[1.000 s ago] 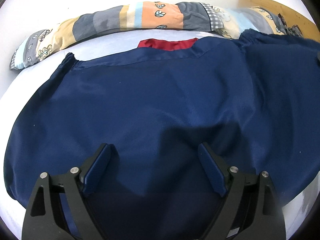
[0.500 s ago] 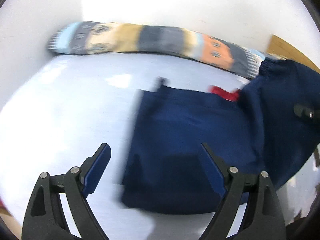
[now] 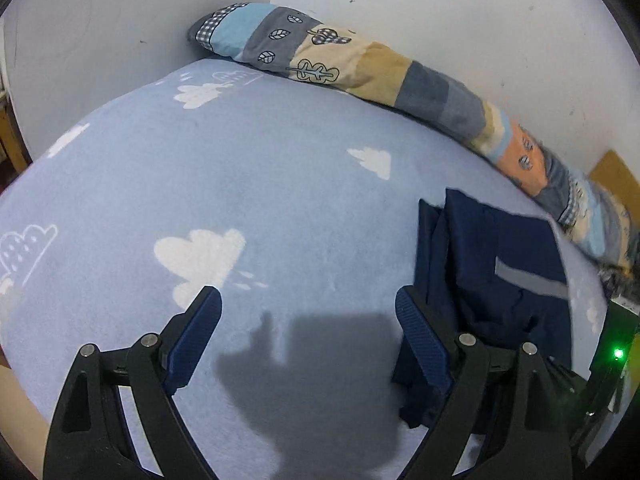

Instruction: Fold large clothes

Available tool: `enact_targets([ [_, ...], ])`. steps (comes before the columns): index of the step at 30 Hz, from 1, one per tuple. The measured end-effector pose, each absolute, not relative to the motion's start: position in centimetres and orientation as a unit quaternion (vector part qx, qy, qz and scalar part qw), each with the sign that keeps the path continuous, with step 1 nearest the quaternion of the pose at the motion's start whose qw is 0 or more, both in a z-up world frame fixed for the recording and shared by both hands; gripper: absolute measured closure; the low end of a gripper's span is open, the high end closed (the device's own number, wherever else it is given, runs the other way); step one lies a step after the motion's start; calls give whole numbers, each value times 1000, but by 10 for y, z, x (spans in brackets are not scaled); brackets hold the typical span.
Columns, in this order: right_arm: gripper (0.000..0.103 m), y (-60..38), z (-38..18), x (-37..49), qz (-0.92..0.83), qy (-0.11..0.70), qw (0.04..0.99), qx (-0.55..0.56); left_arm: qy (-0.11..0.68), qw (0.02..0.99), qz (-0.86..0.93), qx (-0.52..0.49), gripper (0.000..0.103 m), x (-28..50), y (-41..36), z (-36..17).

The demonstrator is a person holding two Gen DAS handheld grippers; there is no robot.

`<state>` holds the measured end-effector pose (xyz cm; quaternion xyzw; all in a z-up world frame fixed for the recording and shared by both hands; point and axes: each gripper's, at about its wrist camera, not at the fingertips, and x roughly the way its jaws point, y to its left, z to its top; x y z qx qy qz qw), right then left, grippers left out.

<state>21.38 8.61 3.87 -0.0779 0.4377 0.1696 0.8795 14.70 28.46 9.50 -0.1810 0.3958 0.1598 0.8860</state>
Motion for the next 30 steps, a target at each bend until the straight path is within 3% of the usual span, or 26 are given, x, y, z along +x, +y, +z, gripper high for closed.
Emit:
enact_targets([
  [4,93,88,63,213,169,425,887,-67,389,884,163,-203,14,147,293,100],
  [8,92,101,46,202,170,439,877,-98,388,882,161,-213,14,147,296,100],
  [12,67,123,14,178,169,424,862,-220,390,880,161,-217,14,146,297,99],
  [15,64,140,15,147,175,382,856,-303,387,880,162,-223,14,145,298,101],
  [17,61,134,27,129,235,388,849,-273,385,879,161,-230,14,145,299,101],
  [18,52,126,34,125,269,399,842,-245,385,878,160,-234,14,145,298,100],
  [19,51,113,42,121,322,420,827,-190,386,878,155,-238,14,146,296,100],
  [22,54,69,65,117,399,444,799,-78,390,879,136,-236,14,150,285,100],
  [27,56,-48,103,142,310,398,863,38,392,898,70,-188,14,159,237,105],
  [30,77,-103,105,162,236,398,884,65,396,904,4,-161,14,160,194,103],
])
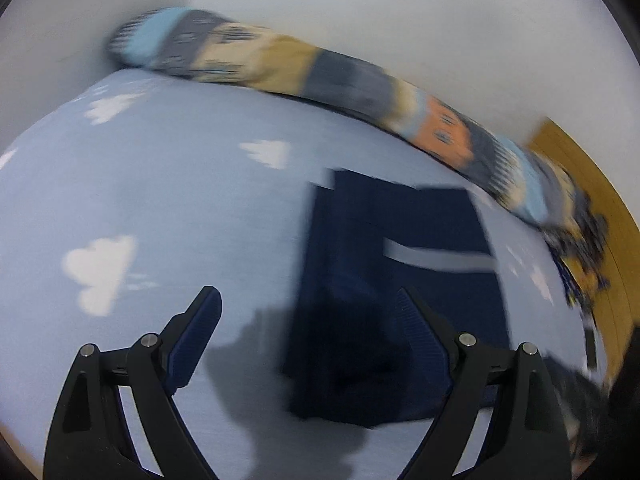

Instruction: Fold large clothes

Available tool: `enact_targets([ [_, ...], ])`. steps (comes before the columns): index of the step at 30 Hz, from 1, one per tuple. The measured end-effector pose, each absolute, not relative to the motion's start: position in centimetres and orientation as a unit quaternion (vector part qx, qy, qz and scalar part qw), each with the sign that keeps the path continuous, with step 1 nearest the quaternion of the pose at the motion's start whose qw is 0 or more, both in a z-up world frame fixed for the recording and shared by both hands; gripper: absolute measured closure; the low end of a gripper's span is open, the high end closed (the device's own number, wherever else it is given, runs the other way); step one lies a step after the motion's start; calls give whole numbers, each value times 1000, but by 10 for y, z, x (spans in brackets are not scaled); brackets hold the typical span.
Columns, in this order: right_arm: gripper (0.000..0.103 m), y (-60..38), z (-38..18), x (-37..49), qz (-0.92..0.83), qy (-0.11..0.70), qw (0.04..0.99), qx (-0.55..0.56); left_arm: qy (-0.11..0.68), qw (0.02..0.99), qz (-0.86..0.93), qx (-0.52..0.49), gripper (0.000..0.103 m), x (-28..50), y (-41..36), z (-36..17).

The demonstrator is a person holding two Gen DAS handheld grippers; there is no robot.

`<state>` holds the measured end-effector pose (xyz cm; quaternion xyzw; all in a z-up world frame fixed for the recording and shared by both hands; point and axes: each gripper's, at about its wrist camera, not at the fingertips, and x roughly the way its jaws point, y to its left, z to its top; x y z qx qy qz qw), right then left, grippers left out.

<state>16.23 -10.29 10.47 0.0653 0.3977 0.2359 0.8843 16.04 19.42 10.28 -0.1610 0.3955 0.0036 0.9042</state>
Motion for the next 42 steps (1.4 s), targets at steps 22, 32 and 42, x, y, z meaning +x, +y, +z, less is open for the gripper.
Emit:
enact_targets([
  [22,79,-81,94,227,296,400,866,52,406,907,62,-93,8,193,144,81],
  [32,79,-72,83,408,163,436,885,36,464,883,56,-39,8,214,123,57],
  [42,80,-68,58,424,184,493,850,21,476,875,53,-68,8,211,133,54],
])
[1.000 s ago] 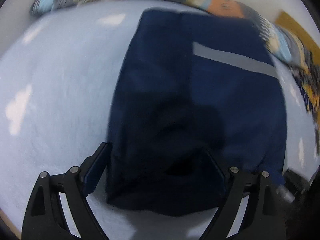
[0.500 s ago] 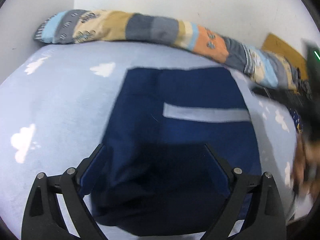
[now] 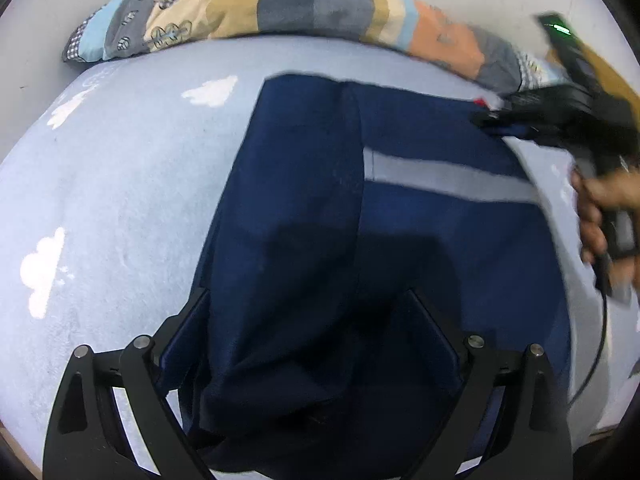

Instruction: Fold large clothes

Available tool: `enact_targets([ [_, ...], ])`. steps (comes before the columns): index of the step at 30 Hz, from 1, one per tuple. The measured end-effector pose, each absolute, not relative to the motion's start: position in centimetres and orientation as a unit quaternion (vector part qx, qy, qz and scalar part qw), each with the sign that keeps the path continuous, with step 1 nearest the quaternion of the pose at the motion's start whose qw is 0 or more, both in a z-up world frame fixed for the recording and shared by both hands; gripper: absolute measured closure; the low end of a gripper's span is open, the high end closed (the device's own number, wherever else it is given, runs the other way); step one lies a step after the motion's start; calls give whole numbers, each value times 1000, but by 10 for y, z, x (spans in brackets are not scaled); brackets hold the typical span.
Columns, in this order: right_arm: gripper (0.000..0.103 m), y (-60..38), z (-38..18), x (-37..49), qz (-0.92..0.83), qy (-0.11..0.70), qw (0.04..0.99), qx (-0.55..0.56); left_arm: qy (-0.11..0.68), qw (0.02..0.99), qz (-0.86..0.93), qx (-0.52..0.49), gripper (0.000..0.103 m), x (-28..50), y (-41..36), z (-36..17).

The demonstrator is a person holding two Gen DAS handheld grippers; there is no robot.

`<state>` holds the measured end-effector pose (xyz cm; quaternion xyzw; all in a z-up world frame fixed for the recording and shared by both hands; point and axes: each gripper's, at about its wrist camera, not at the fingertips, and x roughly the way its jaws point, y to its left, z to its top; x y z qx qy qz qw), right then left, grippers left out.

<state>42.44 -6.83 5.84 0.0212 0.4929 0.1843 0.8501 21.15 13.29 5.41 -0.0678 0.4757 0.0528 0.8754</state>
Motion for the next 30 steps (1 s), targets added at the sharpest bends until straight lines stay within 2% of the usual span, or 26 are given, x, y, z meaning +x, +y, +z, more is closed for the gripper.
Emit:
enact_targets([
  [6,79,-92,97,324,213,463,860,9,454,887,43,-73,8,205,129,67],
  [10,81,-93,93,269,236,457,858,-2,454,888,38,-60,8,206,125,63],
  [12,79,-91,78,255,229,454,861,-9,458,887,45,-44,8,208,123,57],
  [17,77,-83,27,264,208,502,839,-19,497,865,54,-31,8,215,126,30],
  [20,78,-84,33,272,213,516,830,-8,492,868,57,-27,8,216,125,34],
  [23,79,-93,48,269,243,496,833,35,458,886,57,-42,8,215,129,52],
  [26,80,-89,74,261,262,468,843,23,444,892,67,-44,8,216,135,62],
  [30,79,-78,75,247,300,482,823,20,463,882,79,-28,8,223,137,50],
])
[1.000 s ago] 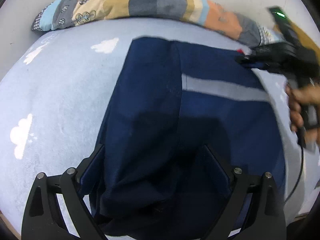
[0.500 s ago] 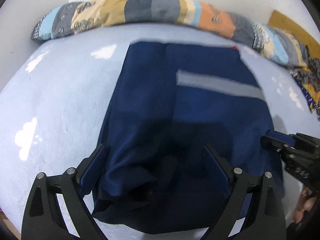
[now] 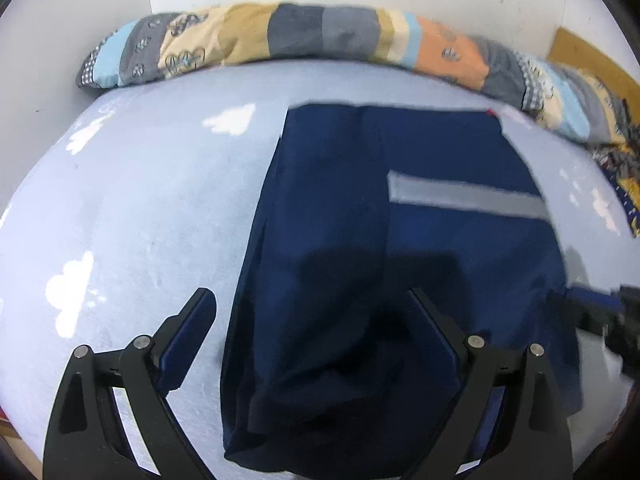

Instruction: Fold large clothes

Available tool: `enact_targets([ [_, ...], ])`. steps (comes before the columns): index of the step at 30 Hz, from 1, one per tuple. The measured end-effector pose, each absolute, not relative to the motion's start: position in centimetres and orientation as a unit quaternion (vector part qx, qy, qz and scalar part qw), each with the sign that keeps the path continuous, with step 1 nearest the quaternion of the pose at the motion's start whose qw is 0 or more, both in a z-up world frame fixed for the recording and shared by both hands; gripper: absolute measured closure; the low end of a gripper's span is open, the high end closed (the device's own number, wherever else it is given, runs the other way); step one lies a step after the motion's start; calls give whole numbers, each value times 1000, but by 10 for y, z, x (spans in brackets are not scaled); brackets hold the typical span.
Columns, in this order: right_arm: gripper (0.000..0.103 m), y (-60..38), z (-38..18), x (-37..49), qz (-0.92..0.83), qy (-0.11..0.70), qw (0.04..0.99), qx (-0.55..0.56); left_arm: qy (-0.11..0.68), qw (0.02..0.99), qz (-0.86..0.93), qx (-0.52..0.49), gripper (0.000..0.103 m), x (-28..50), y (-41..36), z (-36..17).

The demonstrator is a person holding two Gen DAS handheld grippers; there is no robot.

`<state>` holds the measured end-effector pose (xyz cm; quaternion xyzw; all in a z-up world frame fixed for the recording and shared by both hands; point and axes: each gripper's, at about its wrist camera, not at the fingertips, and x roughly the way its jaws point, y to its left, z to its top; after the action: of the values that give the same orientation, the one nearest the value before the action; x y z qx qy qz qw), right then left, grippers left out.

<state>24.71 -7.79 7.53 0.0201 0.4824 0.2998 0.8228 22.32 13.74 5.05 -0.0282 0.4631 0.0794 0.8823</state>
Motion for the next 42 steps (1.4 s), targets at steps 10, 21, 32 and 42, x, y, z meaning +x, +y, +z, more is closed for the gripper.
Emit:
enact_targets([
  [10,79,-66,58,243,325,524,787,19,487,867,83,-66,8,226,141,37],
  [21,78,-60,70,233,336,499,799,7,434,897,87,-6,8,221,126,56],
  [32,79,-87,39,265,273,535,797,65,458,886,73,21,8,235,107,41],
  [42,79,-89,39,265,277,536,794,74,458,885,75,19,8,233,107,41],
])
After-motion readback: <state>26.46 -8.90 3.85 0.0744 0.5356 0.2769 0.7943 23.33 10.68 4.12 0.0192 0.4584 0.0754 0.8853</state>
